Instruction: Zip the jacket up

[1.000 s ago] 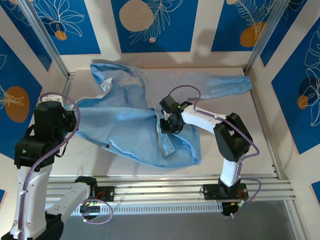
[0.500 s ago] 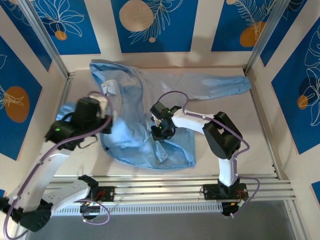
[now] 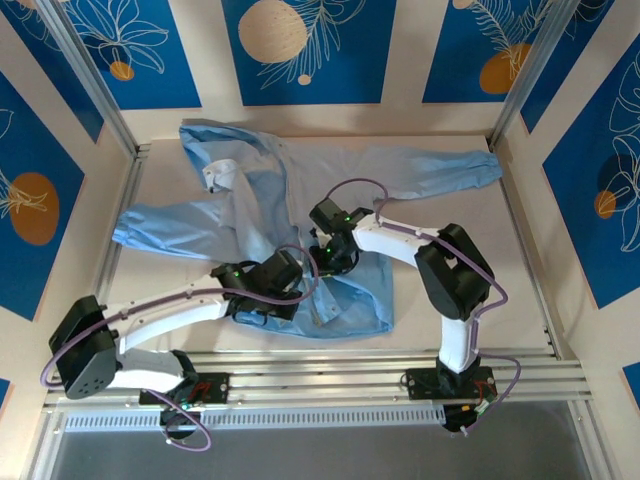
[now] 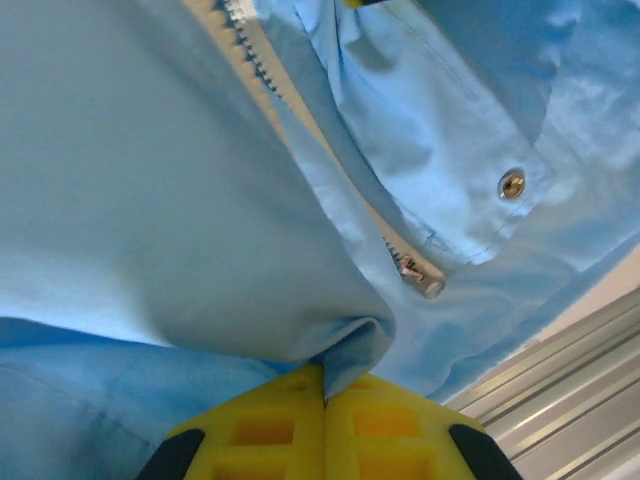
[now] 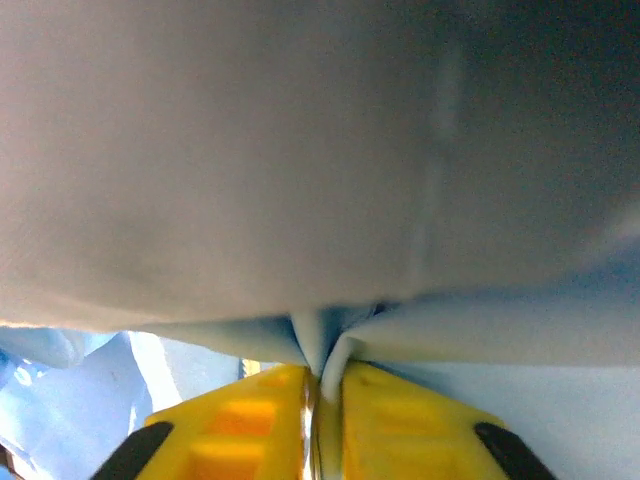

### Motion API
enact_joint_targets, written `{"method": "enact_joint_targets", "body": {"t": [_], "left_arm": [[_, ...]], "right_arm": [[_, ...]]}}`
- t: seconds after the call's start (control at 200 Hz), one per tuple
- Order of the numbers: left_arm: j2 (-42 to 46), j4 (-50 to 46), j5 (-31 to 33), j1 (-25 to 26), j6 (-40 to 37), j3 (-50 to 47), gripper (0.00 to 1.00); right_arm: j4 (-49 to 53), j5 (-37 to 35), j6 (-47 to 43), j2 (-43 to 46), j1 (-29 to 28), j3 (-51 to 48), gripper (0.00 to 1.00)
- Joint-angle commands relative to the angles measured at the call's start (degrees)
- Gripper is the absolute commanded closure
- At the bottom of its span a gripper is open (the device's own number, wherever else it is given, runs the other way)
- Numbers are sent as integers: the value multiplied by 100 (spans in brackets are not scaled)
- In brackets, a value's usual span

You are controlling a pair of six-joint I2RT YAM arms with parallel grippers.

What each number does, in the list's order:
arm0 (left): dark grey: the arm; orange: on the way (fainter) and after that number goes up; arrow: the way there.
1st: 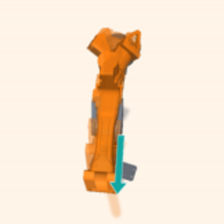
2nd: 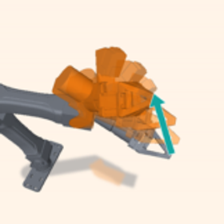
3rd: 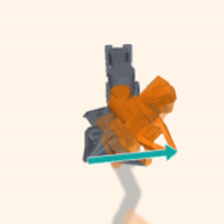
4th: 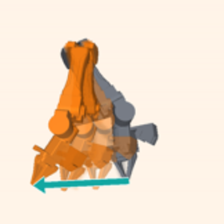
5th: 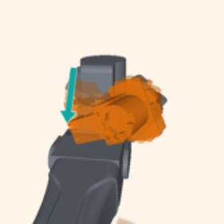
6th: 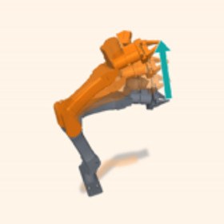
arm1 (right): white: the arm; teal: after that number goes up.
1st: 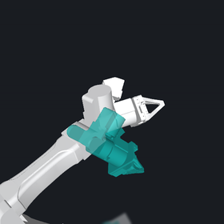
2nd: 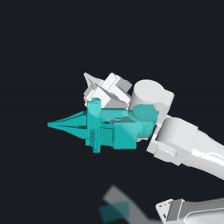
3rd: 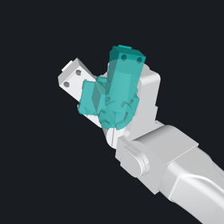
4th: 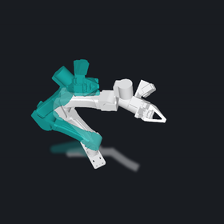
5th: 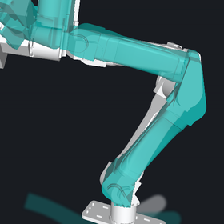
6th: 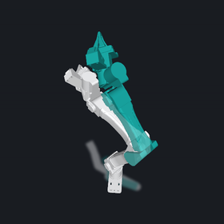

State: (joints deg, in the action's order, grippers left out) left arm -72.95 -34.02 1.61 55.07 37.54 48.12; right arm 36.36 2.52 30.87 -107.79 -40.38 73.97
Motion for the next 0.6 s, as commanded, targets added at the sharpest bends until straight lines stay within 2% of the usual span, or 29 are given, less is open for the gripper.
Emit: {"method": "enact_joint_targets", "body": {"t": [0.0,0.105,0.15,0.27,0.365,0.465,0.595], "left_arm": [[594,678,-187,-287,502,-301,100],[954,1141,-525,-595,540,-708,100],[1063,1472,-761,-726,569,-936,100],[1291,2620,-1513,-1146,958,-1684,100],[1466,3432,-1804,-1342,1255,-2132,100],[1655,3674,-1870,-1470,1332,-2368,100],[1887,3854,-2129,-1751,1540,-2587,100]], "right_arm": [[169,49,61,447,74,-146,73],[183,42,172,849,83,-205,55],[172,-31,320,1088,67,-270,51],[-161,70,791,1715,-34,-604,48],[-637,362,1305,2037,-126,-951,48],[-1258,763,1799,2076,-222,-1269,40],[-1892,1338,2043,1700,-277,-1335,39]]}}
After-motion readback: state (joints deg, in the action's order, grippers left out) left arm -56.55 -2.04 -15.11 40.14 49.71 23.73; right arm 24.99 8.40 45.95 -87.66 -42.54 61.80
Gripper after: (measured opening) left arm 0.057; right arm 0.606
